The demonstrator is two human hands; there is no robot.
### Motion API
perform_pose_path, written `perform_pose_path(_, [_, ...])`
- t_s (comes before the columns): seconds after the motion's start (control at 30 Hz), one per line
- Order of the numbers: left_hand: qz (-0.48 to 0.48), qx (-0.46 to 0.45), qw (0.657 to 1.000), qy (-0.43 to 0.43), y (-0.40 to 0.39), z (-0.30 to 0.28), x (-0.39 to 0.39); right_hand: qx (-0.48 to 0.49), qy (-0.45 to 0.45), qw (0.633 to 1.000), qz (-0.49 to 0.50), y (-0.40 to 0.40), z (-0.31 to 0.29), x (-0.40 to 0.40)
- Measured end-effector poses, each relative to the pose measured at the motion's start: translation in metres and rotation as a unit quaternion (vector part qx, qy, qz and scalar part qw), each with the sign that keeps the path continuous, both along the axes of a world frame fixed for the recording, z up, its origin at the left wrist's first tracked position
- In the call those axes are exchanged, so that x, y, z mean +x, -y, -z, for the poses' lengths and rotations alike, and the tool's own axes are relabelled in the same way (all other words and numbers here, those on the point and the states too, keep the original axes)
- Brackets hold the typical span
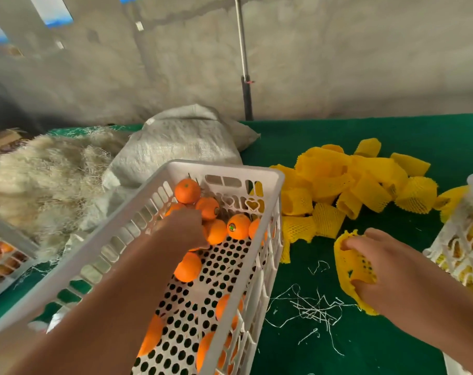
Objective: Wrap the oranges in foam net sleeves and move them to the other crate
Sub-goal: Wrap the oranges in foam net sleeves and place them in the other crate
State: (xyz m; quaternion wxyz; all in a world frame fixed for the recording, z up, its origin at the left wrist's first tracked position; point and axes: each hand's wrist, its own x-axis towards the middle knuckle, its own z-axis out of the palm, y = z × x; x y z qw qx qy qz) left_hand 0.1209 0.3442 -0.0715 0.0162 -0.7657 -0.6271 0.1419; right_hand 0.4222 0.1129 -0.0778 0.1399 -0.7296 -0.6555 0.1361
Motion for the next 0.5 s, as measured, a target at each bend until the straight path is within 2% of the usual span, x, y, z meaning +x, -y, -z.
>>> perform_pose_path(0.2, [-0.023,0.009,0.998,-0.057,-0.004,0.029,0.0,-0.02,-0.005,1.0,-0.001,-0.001,0.003,0.001])
perform_pose_path(0.5, [-0.048,0.063,0.996,-0.048,0.001,0.015,0.006,-0.021,0.016,1.0,-0.007,-0.001,0.003,0.001])
